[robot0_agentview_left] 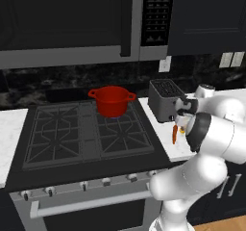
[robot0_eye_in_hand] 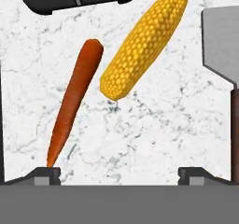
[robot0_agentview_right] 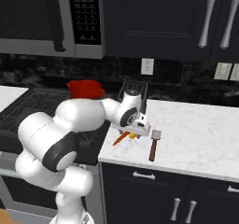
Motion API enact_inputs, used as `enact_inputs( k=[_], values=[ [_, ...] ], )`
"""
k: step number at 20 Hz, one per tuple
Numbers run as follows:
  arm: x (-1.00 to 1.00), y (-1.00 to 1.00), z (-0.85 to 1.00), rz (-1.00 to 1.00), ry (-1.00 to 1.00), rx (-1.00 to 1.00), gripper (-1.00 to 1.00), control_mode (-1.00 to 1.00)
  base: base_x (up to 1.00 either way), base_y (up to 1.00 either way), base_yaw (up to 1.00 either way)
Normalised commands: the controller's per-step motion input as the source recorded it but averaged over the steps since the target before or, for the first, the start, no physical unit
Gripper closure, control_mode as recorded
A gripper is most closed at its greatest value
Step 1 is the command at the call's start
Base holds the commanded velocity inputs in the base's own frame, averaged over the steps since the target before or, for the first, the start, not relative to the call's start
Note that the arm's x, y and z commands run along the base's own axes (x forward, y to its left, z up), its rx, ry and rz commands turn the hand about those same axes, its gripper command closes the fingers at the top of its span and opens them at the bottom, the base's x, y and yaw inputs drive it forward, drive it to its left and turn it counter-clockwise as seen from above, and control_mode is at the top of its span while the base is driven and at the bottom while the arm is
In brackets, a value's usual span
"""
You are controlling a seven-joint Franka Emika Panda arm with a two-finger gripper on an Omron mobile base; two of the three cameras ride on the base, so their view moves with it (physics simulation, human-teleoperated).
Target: Put the corn and carrot in the pot. Retrieve the spatula and lightly stir the vegetables in the pot.
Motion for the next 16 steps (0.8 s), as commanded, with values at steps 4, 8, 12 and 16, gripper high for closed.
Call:
enact_inputs(
  k=[4,8,12,16],
  values=[
    [0.63,-0.16,-0.24,-0.06,0.00,0.09,-1.00,-1.00,0.00,0.00,0.00],
    [0.54,-0.15,-0.24,-0.06,0.00,0.07,-1.00,-1.00,0.00,0.00,0.00],
    [0.39,-0.21,-0.24,-0.08,0.00,0.04,-1.00,-1.00,0.00,0.00,0.00],
    [0.36,-0.11,-0.31,-0.10,0.00,0.01,-1.00,-1.00,0.00,0.00,0.00]
  ],
)
